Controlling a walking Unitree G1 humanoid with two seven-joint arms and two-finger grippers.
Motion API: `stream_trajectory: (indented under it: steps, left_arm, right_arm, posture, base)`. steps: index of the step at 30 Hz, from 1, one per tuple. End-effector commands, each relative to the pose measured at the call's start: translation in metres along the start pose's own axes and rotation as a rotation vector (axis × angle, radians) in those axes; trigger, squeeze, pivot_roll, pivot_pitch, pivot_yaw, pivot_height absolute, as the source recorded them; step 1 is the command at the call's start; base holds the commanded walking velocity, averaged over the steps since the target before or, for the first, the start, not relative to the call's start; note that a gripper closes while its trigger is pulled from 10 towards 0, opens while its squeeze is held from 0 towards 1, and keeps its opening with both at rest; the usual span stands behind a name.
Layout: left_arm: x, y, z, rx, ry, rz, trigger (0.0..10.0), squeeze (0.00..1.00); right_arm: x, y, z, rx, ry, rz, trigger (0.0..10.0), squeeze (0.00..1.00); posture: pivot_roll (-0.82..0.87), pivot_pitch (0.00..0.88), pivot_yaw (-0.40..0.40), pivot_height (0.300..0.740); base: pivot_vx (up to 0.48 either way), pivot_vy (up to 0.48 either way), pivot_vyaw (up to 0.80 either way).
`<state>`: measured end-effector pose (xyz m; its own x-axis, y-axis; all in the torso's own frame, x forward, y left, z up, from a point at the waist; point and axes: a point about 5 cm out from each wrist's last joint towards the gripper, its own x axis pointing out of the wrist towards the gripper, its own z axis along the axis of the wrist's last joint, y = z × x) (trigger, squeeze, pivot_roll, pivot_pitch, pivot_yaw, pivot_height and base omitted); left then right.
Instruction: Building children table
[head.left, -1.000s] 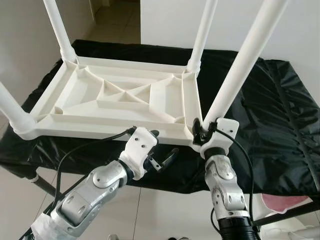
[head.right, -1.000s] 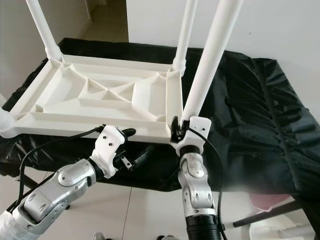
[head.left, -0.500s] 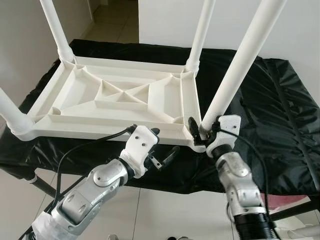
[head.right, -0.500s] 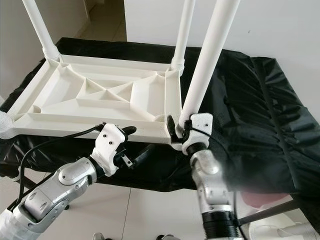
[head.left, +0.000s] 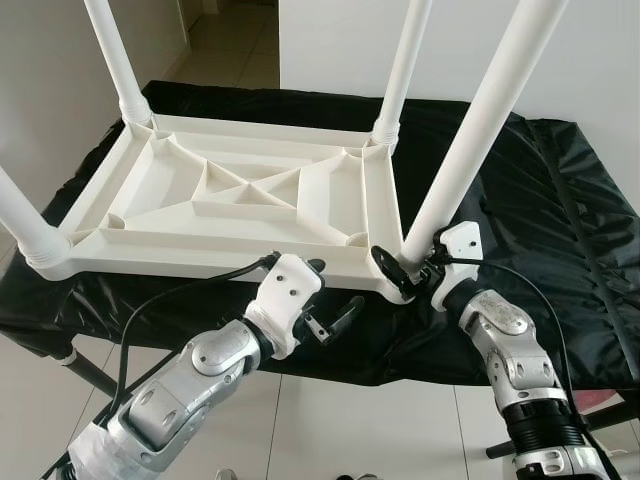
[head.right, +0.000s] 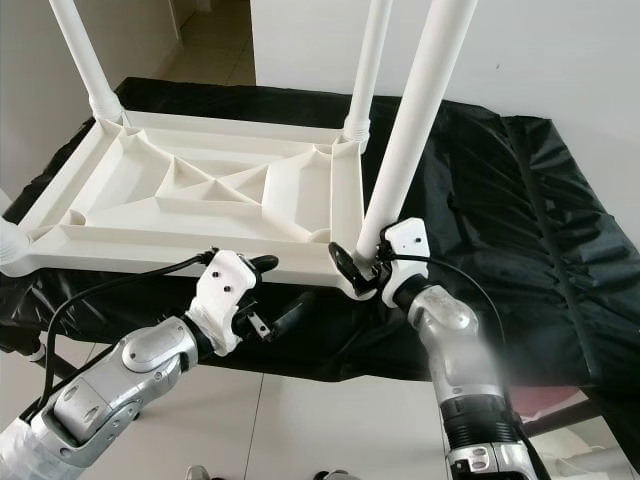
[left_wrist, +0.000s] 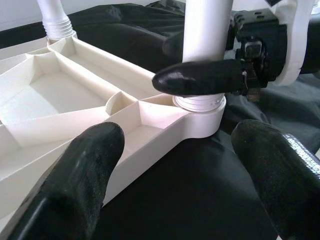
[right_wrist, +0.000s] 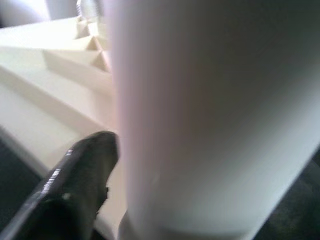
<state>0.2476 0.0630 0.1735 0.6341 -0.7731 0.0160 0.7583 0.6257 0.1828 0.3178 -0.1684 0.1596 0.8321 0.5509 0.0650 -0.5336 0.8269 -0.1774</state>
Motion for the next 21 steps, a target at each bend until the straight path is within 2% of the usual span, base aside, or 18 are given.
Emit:
stream_trajectory:
  steps: [1, 3, 4, 12, 13, 15, 21]
  left_arm:
    - [-0.0003, -0.0099, -0.0026, 0.012, 0.012, -0.201, 10.0, 0.0]
    - [-0.0003, -0.0101, -0.0026, 0.013, 0.012, -0.201, 10.0, 0.0]
    - [-0.0002, -0.0102, -0.0026, 0.013, 0.012, -0.202, 10.0, 0.0]
    - [0.0003, -0.0092, -0.0029, 0.015, 0.011, -0.198, 10.0, 0.0]
    - [0.0002, -0.0093, -0.0029, 0.015, 0.012, -0.198, 10.0, 0.0]
    - [-0.0002, -0.0096, -0.0029, 0.013, 0.013, -0.199, 10.0, 0.0]
    - [-0.0013, -0.0102, -0.0034, 0.014, 0.018, -0.203, 10.0, 0.0]
  right_arm:
    - [-0.0017, -0.0022, -0.003, -0.008, 0.006, 0.02, 2.5, 0.0]
    - [-0.002, -0.0031, -0.0037, -0.013, 0.008, 0.026, 2.5, 0.0]
    - [-0.0024, -0.004, -0.0047, -0.011, 0.011, 0.03, 0.0, 0.0]
    - [-0.0052, -0.0088, -0.0093, 0.001, 0.022, 0.029, 0.0, 0.0]
    - [-0.0059, -0.0095, -0.0102, 0.009, 0.025, 0.014, 1.5, 0.0]
    - [-0.0063, -0.0098, -0.0115, 0.037, 0.023, -0.014, 10.0, 0.0]
    - [-0.0028, -0.0071, -0.0109, 0.111, 0.022, -0.093, 10.0, 0.0]
  posture:
    - [-0.01, 0.104, -0.006, 0.74]
    - [-0.01, 0.104, -0.006, 0.74]
    - [-0.01, 0.104, -0.006, 0.74]
    - [-0.01, 0.109, -0.011, 0.74]
    - [-0.01, 0.109, -0.011, 0.74]
    - [0.0, 0.11, -0.009, 0.74]
    - [0.0, 0.111, -0.007, 0.74]
  base:
    - [0.0, 0.0, 0.0]
    - [0.0, 0.0, 0.0]
    - [0.0, 0.0, 0.0]
    - [0.0, 0.0, 0.0]
    - [0.0, 0.0, 0.0]
    - [0.0, 0.0, 0.0]
    - [0.0, 0.0, 0.0]
